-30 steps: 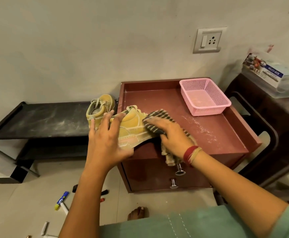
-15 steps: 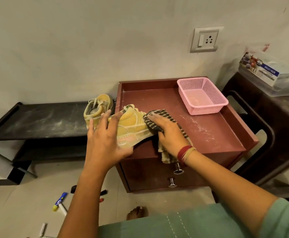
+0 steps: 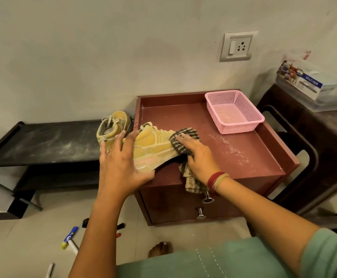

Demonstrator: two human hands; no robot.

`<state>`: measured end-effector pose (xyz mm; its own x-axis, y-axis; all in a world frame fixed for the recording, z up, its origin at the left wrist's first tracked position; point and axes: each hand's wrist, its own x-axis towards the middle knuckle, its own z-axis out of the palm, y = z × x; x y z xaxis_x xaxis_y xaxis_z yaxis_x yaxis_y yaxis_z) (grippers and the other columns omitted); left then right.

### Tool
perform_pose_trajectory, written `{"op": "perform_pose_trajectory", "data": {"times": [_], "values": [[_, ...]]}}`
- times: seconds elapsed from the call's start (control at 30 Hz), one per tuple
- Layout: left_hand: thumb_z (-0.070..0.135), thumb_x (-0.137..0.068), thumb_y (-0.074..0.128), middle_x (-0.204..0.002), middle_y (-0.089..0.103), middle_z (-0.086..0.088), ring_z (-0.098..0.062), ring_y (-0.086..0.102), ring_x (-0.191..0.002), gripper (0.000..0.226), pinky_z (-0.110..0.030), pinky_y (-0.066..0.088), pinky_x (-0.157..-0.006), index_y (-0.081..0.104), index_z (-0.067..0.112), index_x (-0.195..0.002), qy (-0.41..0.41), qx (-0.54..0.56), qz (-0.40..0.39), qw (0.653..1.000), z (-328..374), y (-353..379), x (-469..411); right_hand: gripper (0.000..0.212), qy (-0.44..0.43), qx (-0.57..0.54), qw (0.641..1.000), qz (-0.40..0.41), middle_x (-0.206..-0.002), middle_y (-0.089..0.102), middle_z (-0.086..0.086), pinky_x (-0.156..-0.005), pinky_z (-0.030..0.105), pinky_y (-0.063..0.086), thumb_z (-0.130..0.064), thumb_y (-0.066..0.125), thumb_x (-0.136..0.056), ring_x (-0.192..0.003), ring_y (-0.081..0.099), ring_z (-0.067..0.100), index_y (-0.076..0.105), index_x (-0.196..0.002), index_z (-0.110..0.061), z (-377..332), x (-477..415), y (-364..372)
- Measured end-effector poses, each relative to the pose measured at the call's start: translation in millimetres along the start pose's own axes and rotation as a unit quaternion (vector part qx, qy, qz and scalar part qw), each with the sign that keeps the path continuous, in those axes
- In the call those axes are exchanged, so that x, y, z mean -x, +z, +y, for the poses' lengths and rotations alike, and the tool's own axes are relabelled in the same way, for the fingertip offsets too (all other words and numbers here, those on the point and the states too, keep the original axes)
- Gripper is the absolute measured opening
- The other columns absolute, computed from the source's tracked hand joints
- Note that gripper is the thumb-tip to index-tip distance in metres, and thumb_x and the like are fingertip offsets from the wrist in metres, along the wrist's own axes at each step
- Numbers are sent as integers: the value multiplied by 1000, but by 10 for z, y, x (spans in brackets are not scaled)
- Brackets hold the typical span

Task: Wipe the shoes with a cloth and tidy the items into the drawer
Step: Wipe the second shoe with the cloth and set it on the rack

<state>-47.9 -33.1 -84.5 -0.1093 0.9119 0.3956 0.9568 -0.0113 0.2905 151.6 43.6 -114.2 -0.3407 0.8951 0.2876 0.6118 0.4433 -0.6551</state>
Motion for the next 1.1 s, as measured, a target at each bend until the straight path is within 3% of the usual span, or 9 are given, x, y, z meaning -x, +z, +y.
{"op": "perform_pose_trajectory", "data": {"times": [0.07, 0.13, 0.27, 0.33, 0.43, 0.57, 0.77, 0.93, 1.1], "values": [[58, -52, 68, -141, 44, -9, -23, 32, -138, 101, -54, 9, -115, 33, 23, -140, -2, 5, 1, 1000, -5, -2, -2, 71, -32, 9, 999, -28, -150, 32, -2, -112, 19, 12, 14, 43, -80, -139, 25, 11, 41, -140, -25, -45, 38, 16], [58, -51, 67, -140, 45, -8, -24, 33, -137, 100, -54, 10, -115, 35, 23, -139, -9, 17, 3, 1000, -17, -5, -6, 75, -102, 4, 992, -73, -149, 33, -1, -116, 26, 13, 16, 41, -75, -137, 24, 9, 41, -140, -22, -89, 117, 81], [55, -50, 69, -140, 43, -10, -26, 33, -137, 101, -54, 14, -115, 35, 22, -139, -9, 21, -4, 1000, -13, -3, -15, 75, -20, 8, 1000, -9, -150, 32, 0, -118, 31, 16, 16, 41, -77, -140, 25, 15, 39, -141, -24, 28, 30, 40], [54, -51, 71, -141, 42, -10, -28, 36, -135, 101, -54, 28, -110, 34, 24, -139, -11, 32, -9, 999, -8, 0, -8, 75, -55, 13, 998, -40, -150, 32, 0, -117, 31, 18, 15, 42, -76, -140, 26, 16, 39, -141, -24, 0, 65, 45], [52, -53, 78, -146, 35, -7, -31, 44, -128, 101, -49, 49, -89, 31, 29, -139, -25, 60, -15, 998, -11, -17, -15, 76, -84, 6, 994, -69, -149, 34, -2, -114, 30, 25, 14, 42, -75, -138, 31, 20, 42, -139, -28, 6, 81, 56], [55, -53, 83, -150, 28, -4, -28, 41, -130, 106, -48, 50, -89, 28, 32, -140, -17, 57, -26, 998, -34, -12, -25, 65, 52, 18, 998, 10, -142, 46, 6, -106, 16, 20, 13, 42, -79, -131, 42, 22, 48, -135, -19, 151, -134, -82], [40, -56, 86, -149, 25, -1, -25, 31, -137, 102, -45, 48, -89, 29, 25, -140, 22, 64, -23, 997, -24, 30, -19, 68, -99, 2, 993, -72, -140, 48, 0, -111, 25, 26, 12, 44, -76, -130, 42, 13, 49, -134, -23, -94, -81, -43], [27, -58, 85, -148, 26, 2, -23, 12, -146, 96, -43, 50, -86, 29, 29, -136, 73, 53, -30, 995, 5, 61, -15, 59, 41, -13, 999, 6, -129, 58, 5, -103, 21, 33, 11, 43, -80, -120, 52, 21, 55, -128, -19, 13, -207, -118], [23, -60, 84, -149, 26, 0, -23, 8, -147, 92, -45, 44, -94, 30, 28, -135, 76, 69, -34, 994, -14, 78, -26, 60, -77, -112, 990, -29, -130, 58, 2, -108, 17, 30, 14, 47, -76, -122, 48, 10, 57, -127, -17, -261, -52, -44]]}}
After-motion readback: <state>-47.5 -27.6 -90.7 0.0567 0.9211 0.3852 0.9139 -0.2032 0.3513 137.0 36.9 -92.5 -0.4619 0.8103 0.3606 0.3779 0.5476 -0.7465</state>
